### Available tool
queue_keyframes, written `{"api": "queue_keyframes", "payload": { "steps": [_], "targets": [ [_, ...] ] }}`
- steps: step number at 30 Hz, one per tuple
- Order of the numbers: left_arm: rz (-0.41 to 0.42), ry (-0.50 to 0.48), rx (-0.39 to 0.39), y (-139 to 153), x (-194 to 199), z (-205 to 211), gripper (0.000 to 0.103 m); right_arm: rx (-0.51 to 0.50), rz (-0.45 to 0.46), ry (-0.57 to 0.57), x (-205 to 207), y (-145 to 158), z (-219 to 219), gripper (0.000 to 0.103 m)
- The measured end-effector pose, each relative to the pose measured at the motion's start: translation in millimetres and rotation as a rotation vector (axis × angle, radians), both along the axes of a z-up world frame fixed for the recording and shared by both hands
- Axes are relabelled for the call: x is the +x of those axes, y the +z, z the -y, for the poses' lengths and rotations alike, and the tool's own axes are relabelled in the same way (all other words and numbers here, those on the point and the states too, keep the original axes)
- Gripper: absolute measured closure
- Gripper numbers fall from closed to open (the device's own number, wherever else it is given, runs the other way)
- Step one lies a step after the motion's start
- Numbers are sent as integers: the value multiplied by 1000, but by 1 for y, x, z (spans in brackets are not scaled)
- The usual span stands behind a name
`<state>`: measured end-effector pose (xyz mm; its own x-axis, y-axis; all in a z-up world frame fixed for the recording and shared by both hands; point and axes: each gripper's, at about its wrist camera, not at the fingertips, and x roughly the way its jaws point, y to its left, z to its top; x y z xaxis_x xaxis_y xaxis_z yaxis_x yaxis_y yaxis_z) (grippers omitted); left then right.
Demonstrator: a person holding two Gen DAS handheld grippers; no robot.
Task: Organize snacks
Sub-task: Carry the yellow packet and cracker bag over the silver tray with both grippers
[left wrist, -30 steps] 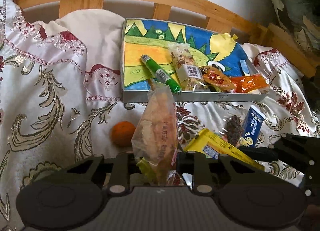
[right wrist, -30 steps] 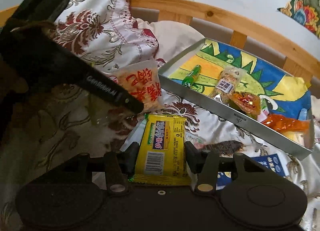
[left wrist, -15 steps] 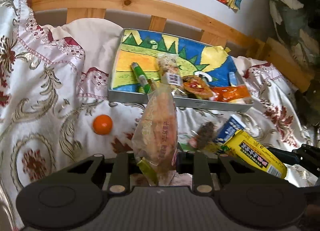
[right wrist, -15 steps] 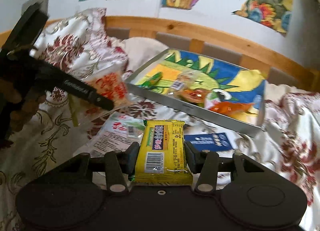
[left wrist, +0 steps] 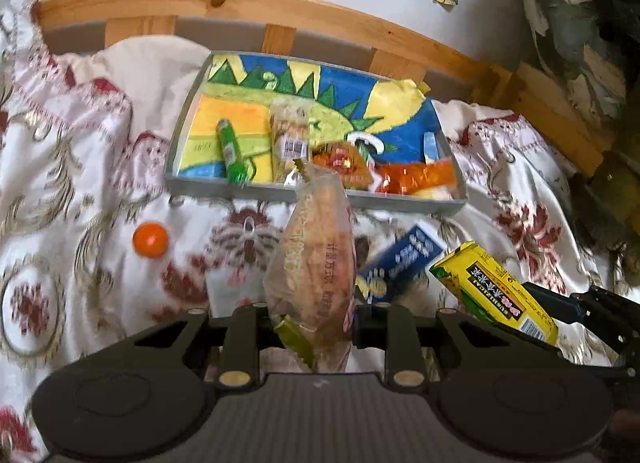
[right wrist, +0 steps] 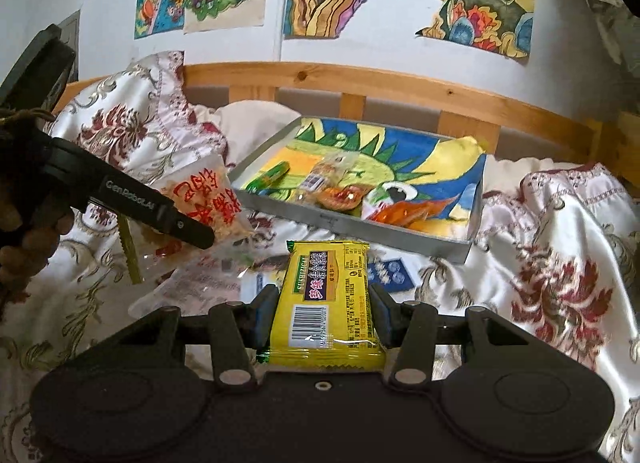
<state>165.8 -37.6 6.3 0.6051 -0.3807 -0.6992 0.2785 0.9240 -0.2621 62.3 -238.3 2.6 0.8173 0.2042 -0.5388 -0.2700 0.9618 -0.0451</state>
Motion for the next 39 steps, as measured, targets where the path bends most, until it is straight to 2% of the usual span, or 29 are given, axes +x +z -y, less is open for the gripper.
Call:
{"api": "queue_keyframes", "payload": {
  "steps": [5,11,15,21,28,39],
  "targets": [
    [36,3,10,12,37,15,75,-41,56,13,26,12,5,52],
    [121,-66,45,28,95,56,75,-101,118,3,64,25,25,52],
    [122,-55,31,25,135,84,75,-127,104,-31,102,27,48,52],
    [71,-48,32,6,175,113,75,-118,70,-124,157,20,77,52],
    [53,-67,39,-11,204,131,75,-129,46,-159,196,1,81,52],
    [41,-73,52,-30,217,130,75,-143,17,-135,222,-18,69,52]
  ]
}}
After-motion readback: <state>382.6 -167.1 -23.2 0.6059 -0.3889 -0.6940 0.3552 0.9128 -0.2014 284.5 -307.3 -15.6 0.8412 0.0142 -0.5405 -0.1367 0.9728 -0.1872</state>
